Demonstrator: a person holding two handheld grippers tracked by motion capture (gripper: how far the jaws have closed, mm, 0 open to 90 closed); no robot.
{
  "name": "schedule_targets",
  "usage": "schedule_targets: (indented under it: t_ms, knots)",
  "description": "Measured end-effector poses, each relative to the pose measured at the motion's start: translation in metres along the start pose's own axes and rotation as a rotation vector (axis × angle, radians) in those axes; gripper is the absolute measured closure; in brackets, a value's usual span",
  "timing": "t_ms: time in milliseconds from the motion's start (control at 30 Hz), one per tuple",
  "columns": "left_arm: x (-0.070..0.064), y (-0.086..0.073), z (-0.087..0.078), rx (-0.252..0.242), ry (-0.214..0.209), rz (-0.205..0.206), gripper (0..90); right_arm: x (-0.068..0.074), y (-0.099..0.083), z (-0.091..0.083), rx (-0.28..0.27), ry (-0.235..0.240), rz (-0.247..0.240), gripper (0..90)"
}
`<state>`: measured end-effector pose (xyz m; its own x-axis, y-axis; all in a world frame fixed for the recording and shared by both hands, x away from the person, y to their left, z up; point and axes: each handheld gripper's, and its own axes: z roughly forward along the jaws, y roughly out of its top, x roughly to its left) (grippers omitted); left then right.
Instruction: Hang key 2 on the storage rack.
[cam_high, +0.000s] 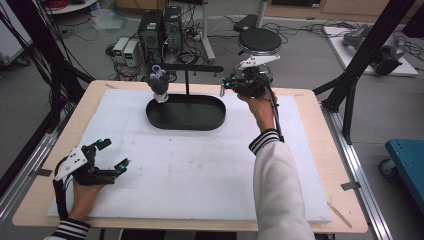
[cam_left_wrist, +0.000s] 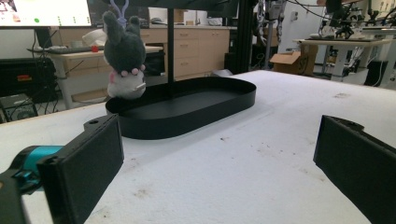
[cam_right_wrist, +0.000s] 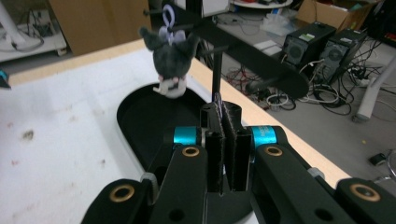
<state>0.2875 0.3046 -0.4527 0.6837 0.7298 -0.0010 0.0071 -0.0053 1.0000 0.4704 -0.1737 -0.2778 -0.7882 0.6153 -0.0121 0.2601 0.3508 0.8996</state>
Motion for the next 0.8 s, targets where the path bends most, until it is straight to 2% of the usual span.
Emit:
schedule_targets:
  t_ms: [133,233,400,533,800]
  knots:
    - [0.0,0.0,0.0,0.002,-0.001,0.004,2.0,-0.004,0.008,0.004,0.016,-0.001,-0.007,88.4]
    - [0.0,0.0,0.0,0.001,-0.001,0.003,2.0,-0.004,0.014,0.008,0.004,0.001,-0.006,88.4]
    - [0.0,0.0,0.0,-0.002,0.002,0.005,2.0,-0.005,0.022,0.015,0.04,-0.004,0.0,88.4]
    - [0.0,0.0,0.0,-0.002,0.003,0.004,2.0,-0.005,0.032,0.021,0.029,0.008,-0.006,88.4]
    - [0.0,0.0,0.0,0.001,0.003,0.006,2.0,-0.007,0.033,0.033,0.068,0.016,-0.007,88.4]
